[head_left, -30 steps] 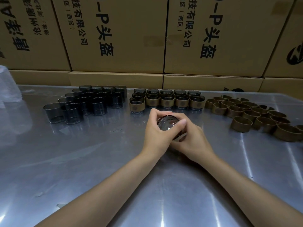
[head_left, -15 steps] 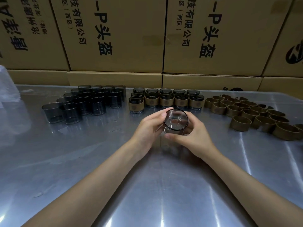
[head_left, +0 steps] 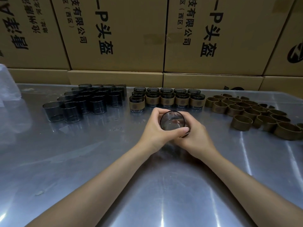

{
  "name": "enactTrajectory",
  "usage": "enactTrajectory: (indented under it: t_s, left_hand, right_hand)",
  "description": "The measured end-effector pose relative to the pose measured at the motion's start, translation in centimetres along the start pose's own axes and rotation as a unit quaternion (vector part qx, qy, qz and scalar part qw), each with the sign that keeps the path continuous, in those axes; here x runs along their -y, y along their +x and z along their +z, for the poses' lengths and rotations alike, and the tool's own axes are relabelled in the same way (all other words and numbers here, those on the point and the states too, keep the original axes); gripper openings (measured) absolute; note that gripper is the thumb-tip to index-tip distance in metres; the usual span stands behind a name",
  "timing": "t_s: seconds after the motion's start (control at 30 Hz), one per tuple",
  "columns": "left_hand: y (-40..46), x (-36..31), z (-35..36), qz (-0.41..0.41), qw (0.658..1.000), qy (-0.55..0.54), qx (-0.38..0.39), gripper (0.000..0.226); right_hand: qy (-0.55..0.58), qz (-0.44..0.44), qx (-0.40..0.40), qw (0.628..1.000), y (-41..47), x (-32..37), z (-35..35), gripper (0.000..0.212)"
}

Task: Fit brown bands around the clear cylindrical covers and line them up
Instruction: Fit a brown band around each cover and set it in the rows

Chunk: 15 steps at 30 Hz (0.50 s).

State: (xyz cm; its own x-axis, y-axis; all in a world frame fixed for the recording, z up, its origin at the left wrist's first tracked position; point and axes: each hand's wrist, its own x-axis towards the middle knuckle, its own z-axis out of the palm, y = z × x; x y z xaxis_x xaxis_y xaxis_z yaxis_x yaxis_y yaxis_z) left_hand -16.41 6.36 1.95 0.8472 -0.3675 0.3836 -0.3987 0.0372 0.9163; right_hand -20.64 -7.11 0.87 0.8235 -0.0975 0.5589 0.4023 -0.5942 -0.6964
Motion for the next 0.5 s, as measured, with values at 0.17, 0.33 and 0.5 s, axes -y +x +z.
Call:
enactTrajectory:
  t_s: [0.17,0.33,0.5]
  left_hand:
    - [-0.56,-0.62,0.64,-0.041,0.994,-0.036,-0.100,0.035]
    - [-0.17,-0.89,0.56,-0.092,0.985,-0.068,-0.129,0.027]
    - [-0.17,-0.56,0.54,-0.037,0.997,-0.021,-0.058,0.027]
  right_hand:
    - [-0.064,-0.030,0.029,0.997,-0.28,0.56,0.20,0.063]
    - [-0.083,-0.047,0.020,0.995,-0.48,0.52,0.26,0.067]
    - [-0.072,-0.018,-0.005,0.997,-0.24,-0.01,0.18,0.067]
